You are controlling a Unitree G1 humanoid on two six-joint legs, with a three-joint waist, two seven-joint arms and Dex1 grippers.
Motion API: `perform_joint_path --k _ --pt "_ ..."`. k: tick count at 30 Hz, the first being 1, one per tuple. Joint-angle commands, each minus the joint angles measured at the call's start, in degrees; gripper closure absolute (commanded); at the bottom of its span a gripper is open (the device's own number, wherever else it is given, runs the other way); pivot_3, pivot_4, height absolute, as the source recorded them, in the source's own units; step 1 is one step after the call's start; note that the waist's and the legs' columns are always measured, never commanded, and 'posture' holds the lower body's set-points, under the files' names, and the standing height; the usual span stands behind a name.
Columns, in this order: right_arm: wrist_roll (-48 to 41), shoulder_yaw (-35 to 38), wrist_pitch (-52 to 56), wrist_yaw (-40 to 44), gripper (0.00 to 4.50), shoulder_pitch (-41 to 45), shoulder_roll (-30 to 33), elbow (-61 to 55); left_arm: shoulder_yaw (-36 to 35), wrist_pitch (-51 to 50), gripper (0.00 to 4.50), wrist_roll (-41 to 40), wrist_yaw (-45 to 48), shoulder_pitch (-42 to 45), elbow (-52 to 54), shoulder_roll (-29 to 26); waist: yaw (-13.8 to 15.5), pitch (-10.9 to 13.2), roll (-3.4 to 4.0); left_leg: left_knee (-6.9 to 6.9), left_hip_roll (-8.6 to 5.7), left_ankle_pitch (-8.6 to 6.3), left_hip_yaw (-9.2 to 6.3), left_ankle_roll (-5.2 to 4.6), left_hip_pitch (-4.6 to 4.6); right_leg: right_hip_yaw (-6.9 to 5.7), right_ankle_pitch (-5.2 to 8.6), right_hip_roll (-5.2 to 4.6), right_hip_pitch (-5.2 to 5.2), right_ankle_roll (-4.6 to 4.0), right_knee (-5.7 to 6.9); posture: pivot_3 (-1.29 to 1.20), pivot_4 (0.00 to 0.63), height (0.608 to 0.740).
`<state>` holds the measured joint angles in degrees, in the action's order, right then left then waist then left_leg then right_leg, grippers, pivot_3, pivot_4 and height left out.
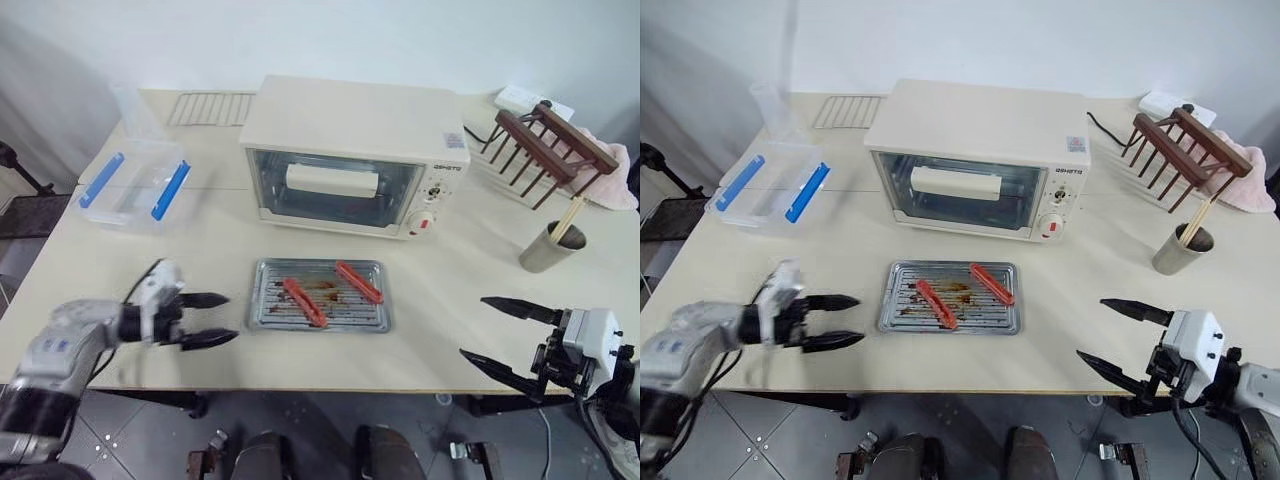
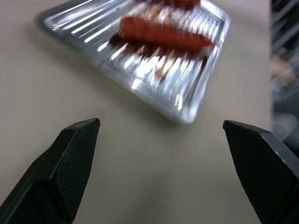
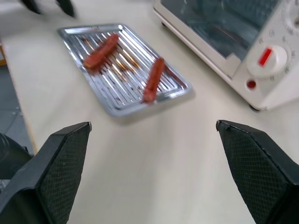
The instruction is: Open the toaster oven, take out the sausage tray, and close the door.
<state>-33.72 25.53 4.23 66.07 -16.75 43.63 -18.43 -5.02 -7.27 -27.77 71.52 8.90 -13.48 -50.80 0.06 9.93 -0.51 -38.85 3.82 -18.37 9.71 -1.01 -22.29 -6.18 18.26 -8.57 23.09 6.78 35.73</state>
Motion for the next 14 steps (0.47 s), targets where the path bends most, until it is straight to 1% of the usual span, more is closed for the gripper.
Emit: perform_joint_path --k 1,7,11,14 --pt "-4.19 2.49 1.05 2.94 0.00 1.05 1.74 -0.35 -6.47 9.46 0.01 0.63 2.26 -1.76 -0.16 -0.84 0.31 0.03 -0.04 -0.04 -0.02 -0.03 0.00 -0.05 -0.03 0.01 0.00 -0.04 0.01 0.01 0.00 0.00 0.150 0.740" --pt "-4.51 0.23 0.66 2.94 0.00 6.08 1.53 -1.54 -14.71 9.00 0.01 -2.06 0.11 -4.38 5.87 -0.55 -0.04 0.06 -0.12 -0.08 -0.02 -0.11 0.06 -0.16 -0.05 0.02 -0.07 -0.08 -0.01 0.13 -0.01 0.00 0.150 0.740" --pt "-4.63 -0.86 0.94 2.43 0.00 8.52 0.69 -0.99 -16.68 6.22 0.01 -3.11 -2.10 -5.71 8.51 0.89 -0.23 0.07 -0.11 -0.07 0.01 -0.11 0.15 -0.15 -0.02 -0.02 -0.08 -0.01 0.03 0.14 0.05 0.00 0.150 0.740" --pt "-3.98 -1.15 0.36 2.97 0.00 7.99 0.15 -0.30 -17.48 5.89 0.01 -3.22 -4.04 -6.85 10.60 2.69 -0.22 0.07 -0.11 -0.07 -0.05 -0.10 0.23 -0.13 -0.01 -0.05 -0.08 0.03 0.06 0.15 0.08 0.00 0.150 0.740"
